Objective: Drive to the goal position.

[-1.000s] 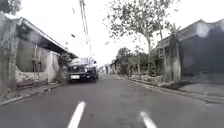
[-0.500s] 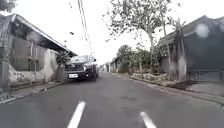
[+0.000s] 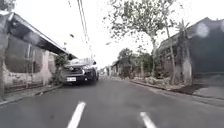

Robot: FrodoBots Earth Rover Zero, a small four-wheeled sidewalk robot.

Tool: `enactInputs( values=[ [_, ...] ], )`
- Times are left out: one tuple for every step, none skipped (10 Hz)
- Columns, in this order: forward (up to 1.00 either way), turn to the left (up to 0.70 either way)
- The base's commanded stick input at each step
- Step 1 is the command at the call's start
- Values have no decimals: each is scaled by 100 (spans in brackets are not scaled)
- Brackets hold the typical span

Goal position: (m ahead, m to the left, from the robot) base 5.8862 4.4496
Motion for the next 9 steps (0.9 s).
enactInputs(
  values=[
    [70,0],
    [70,0],
    [70,0],
    [70,0],
    [70,0],
    [70,0],
    [70,0],
    [70,0],
    [70,0]
  ],
)
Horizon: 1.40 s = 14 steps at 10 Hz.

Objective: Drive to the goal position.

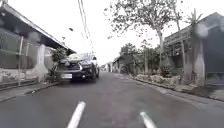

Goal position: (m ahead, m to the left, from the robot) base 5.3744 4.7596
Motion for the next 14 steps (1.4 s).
enactInputs(
  values=[
    [70,0],
    [70,0],
    [70,0],
    [70,0],
    [70,0],
    [70,0],
    [70,0],
    [70,0],
    [70,0],
    [70,0],
    [70,0],
    [70,0],
    [70,0],
    [70,0]
  ],
)
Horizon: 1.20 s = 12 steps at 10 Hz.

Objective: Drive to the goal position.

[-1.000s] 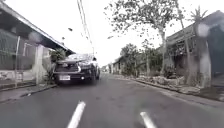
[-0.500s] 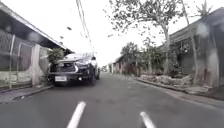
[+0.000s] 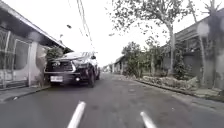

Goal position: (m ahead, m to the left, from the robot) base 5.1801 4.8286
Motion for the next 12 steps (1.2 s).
enactInputs(
  values=[
    [70,0],
    [70,0],
    [70,0],
    [70,0],
    [70,0],
    [70,0],
    [70,0],
    [70,0],
    [70,0],
    [70,0],
    [70,0],
    [70,0]
  ],
)
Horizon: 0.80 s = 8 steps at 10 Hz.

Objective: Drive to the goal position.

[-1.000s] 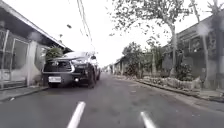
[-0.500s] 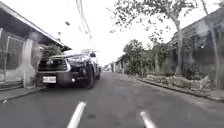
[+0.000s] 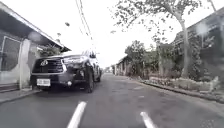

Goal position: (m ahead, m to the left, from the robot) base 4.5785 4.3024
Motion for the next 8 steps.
enactInputs(
  values=[
    [70,0],
    [70,0],
    [70,0],
    [70,0],
    [70,0],
    [70,0],
    [70,0],
    [70,0]
  ],
)
